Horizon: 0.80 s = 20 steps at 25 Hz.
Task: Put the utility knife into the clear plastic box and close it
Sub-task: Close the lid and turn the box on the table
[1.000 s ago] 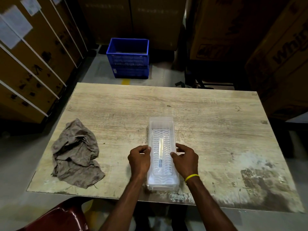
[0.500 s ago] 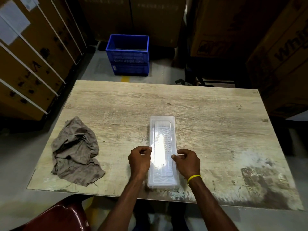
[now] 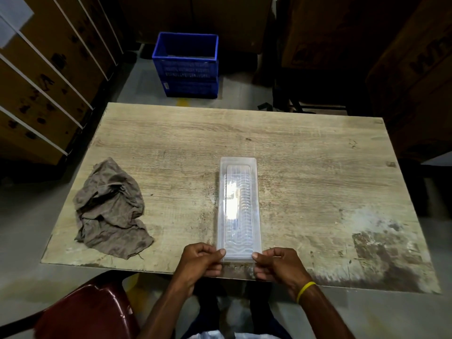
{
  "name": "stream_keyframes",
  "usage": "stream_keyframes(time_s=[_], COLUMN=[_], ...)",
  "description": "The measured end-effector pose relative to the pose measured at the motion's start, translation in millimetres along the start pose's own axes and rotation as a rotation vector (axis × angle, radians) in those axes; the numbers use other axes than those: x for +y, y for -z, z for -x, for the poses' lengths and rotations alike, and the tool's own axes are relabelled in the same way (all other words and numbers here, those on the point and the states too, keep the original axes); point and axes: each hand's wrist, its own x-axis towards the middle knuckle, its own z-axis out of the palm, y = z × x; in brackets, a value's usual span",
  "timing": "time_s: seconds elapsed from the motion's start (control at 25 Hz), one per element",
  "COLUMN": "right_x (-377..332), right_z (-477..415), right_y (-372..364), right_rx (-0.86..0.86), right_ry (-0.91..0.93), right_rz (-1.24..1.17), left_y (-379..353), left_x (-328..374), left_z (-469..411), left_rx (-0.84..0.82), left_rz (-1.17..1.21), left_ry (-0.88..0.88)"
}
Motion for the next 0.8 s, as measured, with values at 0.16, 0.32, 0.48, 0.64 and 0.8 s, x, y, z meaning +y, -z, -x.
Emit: stream_keyframes(time_s=[0.16,0.32,0.48,0.64,0.8], right_x=[8,8,6,2,2], right_z=[0,-1,0,4,10], right_y=[-2,-5,-5,-5,-7], right_rx=[0.033,0.062,0.071,0.066,0.099], right_ry=[0.009,-0.006,-0.036,-0.044,-0.027], right_rz=[-0.112,-0.139,-0.177,-0.177,-0.144], left_y=[-1,-3,-3,-6,-10], left_x=[-5,-7,-7,-5,-4], left_z=[1,1,3,5,9], left_rx=[-0.024,0.002,0.008,0.035,0.107], left_rz=[0.134,0.21,0.272,0.272,0.191], left_ry=[0.016,0.035,0.083,0.064,-0.014])
